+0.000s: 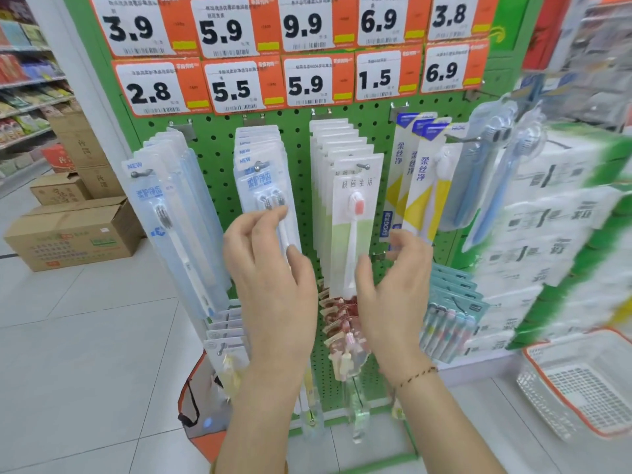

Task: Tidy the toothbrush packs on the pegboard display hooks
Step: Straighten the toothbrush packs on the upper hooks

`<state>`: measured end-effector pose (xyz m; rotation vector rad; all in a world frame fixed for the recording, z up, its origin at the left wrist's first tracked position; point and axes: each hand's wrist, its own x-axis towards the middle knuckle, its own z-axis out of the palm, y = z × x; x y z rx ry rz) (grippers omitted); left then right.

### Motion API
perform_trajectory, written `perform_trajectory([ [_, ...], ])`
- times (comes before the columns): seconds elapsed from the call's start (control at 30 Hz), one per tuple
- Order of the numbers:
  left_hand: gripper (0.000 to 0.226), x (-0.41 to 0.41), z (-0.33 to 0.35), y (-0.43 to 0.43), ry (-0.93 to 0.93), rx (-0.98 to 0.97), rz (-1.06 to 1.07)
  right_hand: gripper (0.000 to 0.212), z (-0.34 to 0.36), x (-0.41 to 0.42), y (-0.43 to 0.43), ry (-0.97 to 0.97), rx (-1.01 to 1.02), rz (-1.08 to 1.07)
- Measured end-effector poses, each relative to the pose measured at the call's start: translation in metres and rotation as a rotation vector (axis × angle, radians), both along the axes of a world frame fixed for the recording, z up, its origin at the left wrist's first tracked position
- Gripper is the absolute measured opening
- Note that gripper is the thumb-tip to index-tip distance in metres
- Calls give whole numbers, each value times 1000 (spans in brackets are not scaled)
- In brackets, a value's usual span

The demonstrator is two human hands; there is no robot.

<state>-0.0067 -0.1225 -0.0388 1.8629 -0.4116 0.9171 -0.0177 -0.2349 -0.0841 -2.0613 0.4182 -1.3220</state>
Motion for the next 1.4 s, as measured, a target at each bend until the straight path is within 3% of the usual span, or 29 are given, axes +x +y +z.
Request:
perform_trajectory([
  [0.13, 40, 0, 0, -14, 8, 15, -66, 37, 17, 17, -22, 17, 132, 130],
  [0.27, 41, 2, 3, -28, 133, 22, -119, 22, 21, 27, -32, 50, 336, 338],
  [0.4, 41, 5, 4, -36, 229, 15, -155, 7, 22, 30, -38, 95, 315, 436],
  [0.6, 40, -1, 1, -44, 325, -53, -192, 26, 17, 26, -39, 118, 297, 489],
  [1.0, 24, -19, 8, -55, 356, -180, -211, 20, 30, -6, -48, 40, 370, 699],
  [1.13, 29, -26, 8, -64, 355, -229, -246, 16, 29, -17, -56, 41, 383, 733],
  [1.4, 11, -50, -7, -92, 462, -236, -306, 20, -14, -61, -91, 197, 406, 744],
])
